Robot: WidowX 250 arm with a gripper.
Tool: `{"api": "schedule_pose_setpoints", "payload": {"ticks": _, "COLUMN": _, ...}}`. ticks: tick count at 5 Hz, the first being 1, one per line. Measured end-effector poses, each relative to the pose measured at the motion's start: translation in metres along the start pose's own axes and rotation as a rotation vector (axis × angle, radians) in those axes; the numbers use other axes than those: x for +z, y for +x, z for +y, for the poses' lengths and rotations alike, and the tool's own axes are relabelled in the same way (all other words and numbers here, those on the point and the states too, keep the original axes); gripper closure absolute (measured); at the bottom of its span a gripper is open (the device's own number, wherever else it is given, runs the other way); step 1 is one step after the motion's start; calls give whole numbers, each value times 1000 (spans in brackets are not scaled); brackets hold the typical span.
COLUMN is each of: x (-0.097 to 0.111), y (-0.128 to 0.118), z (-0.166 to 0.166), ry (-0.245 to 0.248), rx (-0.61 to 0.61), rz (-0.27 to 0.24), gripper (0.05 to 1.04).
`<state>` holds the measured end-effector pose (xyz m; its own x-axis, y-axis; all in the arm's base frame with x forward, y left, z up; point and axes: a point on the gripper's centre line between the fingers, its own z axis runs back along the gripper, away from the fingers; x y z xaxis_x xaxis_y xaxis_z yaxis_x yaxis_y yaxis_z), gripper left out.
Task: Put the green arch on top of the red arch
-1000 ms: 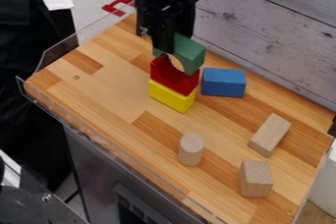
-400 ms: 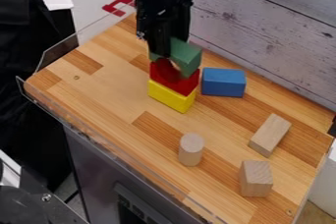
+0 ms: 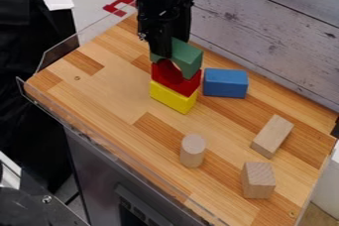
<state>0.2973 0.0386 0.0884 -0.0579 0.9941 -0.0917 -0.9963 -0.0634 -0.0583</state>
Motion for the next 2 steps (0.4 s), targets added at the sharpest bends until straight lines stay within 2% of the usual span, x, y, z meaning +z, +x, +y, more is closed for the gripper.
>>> {"api": "schedule_pose_setpoints", "payload": {"ticks": 1, "x": 0, "y": -1, "z": 0, "ry": -1, "rx": 8, "rz": 7, "gripper": 460}}
{"api": "schedule_pose_setpoints", "payload": {"ticks": 2, "x": -1, "y": -4, "z": 2, "ry": 3, "rx": 33, "rz": 34, "gripper": 163}}
